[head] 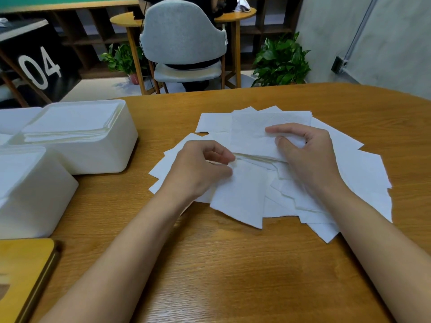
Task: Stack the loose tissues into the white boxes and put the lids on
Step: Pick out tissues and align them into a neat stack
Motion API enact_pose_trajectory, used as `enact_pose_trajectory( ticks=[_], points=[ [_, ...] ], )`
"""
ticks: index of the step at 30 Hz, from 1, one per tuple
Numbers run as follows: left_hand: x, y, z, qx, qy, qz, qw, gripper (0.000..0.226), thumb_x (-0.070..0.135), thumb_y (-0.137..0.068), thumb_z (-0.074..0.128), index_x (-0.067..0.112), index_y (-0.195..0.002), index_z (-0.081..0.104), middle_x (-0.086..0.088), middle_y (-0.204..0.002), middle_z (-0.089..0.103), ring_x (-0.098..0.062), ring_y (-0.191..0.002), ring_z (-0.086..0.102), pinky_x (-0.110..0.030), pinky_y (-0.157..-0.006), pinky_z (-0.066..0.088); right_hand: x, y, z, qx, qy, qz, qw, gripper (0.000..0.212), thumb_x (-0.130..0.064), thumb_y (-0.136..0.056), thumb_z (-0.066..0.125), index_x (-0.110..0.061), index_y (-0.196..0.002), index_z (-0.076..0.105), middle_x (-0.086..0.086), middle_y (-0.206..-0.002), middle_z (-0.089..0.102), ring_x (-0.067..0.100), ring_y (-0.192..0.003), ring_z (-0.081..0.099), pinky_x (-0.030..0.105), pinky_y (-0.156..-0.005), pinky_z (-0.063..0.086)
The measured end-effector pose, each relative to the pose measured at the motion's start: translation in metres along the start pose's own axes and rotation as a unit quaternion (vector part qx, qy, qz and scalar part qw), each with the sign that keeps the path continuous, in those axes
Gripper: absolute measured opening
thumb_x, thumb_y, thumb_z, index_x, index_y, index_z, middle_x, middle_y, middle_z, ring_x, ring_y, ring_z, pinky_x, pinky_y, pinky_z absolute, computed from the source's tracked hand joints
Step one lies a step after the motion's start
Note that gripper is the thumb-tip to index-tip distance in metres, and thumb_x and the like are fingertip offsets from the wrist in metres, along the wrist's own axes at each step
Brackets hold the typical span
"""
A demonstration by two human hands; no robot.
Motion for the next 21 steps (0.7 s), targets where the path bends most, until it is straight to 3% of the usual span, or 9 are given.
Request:
enact_pose_trajectory(
  ticks=[6,9,12,14,16,18,21],
  points=[
    [0.005,0.000,0.000,0.003,-0.019,0.033,0.999,0.017,0.015,-0.089,0.075,0.026,-0.079,0.082,0.000,-0.079,0.075,-0.005,-0.066,0.059,-0.018,-0.059,0.044,0.001,0.000,-0.001,0.008,0.000,0.003,1.000,0.032,-0.010,-0.098,0.063,-0.035,-0.105,0.082,-0.026,-0.110,0.075,0.001,-0.095,0.067,0.024,-0.083,0.051],
    [0.016,0.002,0.000,-0.008,-0.015,0.089,0.996,0.017,0.013,-0.089,0.073,0.024,-0.078,0.081,0.005,-0.079,0.076,-0.016,-0.075,0.067,-0.022,-0.066,0.050,-0.005,0.001,0.000,-0.013,0.002,-0.019,1.000,0.025,-0.015,-0.098,0.067,-0.032,-0.108,0.081,-0.024,-0.112,0.076,-0.002,-0.106,0.067,0.026,-0.096,0.051],
    [0.023,0.005,0.002,-0.016,-0.002,0.149,0.989,0.024,0.005,-0.090,0.068,0.024,-0.080,0.079,0.013,-0.080,0.075,-0.011,-0.078,0.069,-0.030,-0.071,0.053,-0.016,0.004,0.005,-0.075,-0.027,-0.046,0.996,0.018,-0.033,-0.100,0.067,-0.026,-0.108,0.081,-0.018,-0.113,0.077,-0.002,-0.116,0.066,0.024,-0.105,0.048],
    [0.026,0.007,0.002,-0.008,-0.010,0.190,0.982,0.025,0.004,-0.092,0.067,0.025,-0.087,0.080,0.019,-0.080,0.073,-0.006,-0.077,0.067,-0.025,-0.070,0.049,-0.019,0.009,0.010,-0.129,-0.045,-0.054,0.989,0.022,-0.042,-0.097,0.069,-0.025,-0.106,0.081,-0.015,-0.112,0.078,0.002,-0.115,0.067,0.024,-0.104,0.049],
    [0.028,0.008,0.002,0.015,-0.013,0.230,0.973,0.020,0.004,-0.093,0.071,0.022,-0.096,0.080,0.016,-0.088,0.076,-0.008,-0.086,0.070,-0.021,-0.076,0.051,-0.019,0.012,0.014,-0.158,-0.039,-0.056,0.985,0.018,-0.036,-0.095,0.076,-0.023,-0.107,0.081,-0.011,-0.110,0.079,0.007,-0.111,0.070,0.028,-0.099,0.053],
    [0.028,0.008,-0.001,0.043,-0.002,0.250,0.967,0.018,0.005,-0.091,0.078,0.018,-0.103,0.079,0.012,-0.097,0.077,-0.011,-0.092,0.073,-0.025,-0.083,0.058,-0.018,0.012,0.015,-0.166,-0.051,-0.048,0.984,0.011,-0.020,-0.096,0.075,-0.022,-0.105,0.081,-0.011,-0.106,0.079,0.006,-0.104,0.072,0.022,-0.089,0.055],
    [0.024,0.004,-0.004,0.066,0.026,0.240,0.968,0.027,0.008,-0.087,0.085,0.019,-0.110,0.076,0.006,-0.093,0.075,-0.014,-0.090,0.074,-0.026,-0.085,0.059,-0.019,0.013,0.016,-0.195,-0.056,-0.034,0.979,0.020,-0.014,-0.097,0.072,-0.023,-0.114,0.079,-0.011,-0.112,0.078,0.007,-0.107,0.072,0.023,-0.089,0.054]
  ],
)
Point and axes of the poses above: each hand's wrist, its own y-axis away from the middle knuckle, its own z-axis out of the palm, x = y × z, the point moved 4 cm from there along -y, towards the middle knuckle
